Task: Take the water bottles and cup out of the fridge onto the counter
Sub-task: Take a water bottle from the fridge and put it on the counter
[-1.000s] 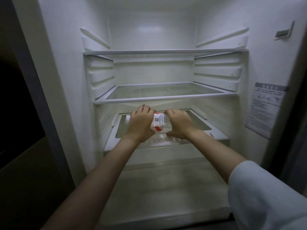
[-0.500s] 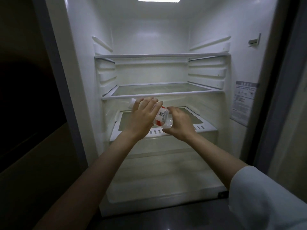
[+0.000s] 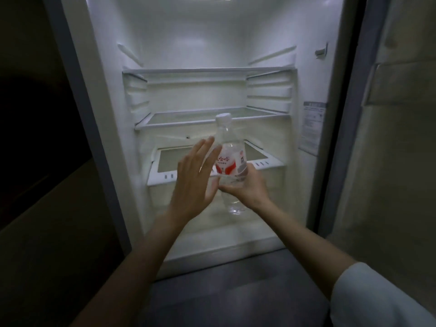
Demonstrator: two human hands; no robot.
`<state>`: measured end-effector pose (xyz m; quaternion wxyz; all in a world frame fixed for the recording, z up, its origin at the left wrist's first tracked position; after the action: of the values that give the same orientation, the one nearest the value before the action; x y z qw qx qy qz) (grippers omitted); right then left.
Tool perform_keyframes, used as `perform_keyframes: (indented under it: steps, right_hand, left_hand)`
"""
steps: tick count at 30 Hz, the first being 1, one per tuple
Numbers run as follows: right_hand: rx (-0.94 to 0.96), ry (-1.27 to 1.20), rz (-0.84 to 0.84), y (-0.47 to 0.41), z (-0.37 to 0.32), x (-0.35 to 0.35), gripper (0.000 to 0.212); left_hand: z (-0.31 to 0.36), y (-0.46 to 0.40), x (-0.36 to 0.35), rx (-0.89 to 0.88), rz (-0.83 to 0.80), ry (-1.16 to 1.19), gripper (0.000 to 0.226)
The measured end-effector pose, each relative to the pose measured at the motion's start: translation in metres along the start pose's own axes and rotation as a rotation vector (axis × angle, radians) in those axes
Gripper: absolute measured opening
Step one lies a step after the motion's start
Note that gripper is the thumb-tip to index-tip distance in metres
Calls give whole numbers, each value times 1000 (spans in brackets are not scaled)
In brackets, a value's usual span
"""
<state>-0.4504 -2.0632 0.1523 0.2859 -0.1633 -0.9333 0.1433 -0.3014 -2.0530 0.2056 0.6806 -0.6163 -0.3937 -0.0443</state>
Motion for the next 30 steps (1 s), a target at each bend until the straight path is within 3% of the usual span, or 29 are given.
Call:
perform_keyframes:
  steps: [3, 6, 10, 12, 19, 23, 30]
  right_hand:
    - [-5, -82, -5, 26, 11, 2, 60]
    - [-31, -129, -4, 53, 18, 8, 61]
    - [-10, -164, -20, 94, 9, 21, 50]
    - [-12, -174, -27, 113, 4, 29, 48]
    - [-66, -157, 17, 174, 0, 47, 59]
    - [-82, -165, 63, 210, -4, 57, 62]
    - [-125, -177, 75, 286, -20, 84, 58]
  left_hand:
    - [13, 21, -15, 216, -45, 315, 84]
    - [27, 36, -40, 452, -208, 758, 89]
    - [54, 43, -58, 572, -371, 1248, 61]
    - [67, 45, -58, 553, -407, 1326, 55]
    - [116, 59, -59, 565, -521, 1406, 68]
    - [149, 70, -50, 574, -505, 1443, 81]
    - [215, 94, -22, 579, -495, 1530, 77]
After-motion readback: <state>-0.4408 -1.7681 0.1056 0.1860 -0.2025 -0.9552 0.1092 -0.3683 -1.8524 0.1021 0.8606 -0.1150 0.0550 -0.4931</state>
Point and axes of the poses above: each hand's wrist, its own y-axis away from the middle knuckle, its own x-axis out of the back of the hand, z = x × y, the point moved 7 cm from there along -y, towards the middle knuckle, and after that the axes turned 10 degrees about -z, right-handed, at the moved point
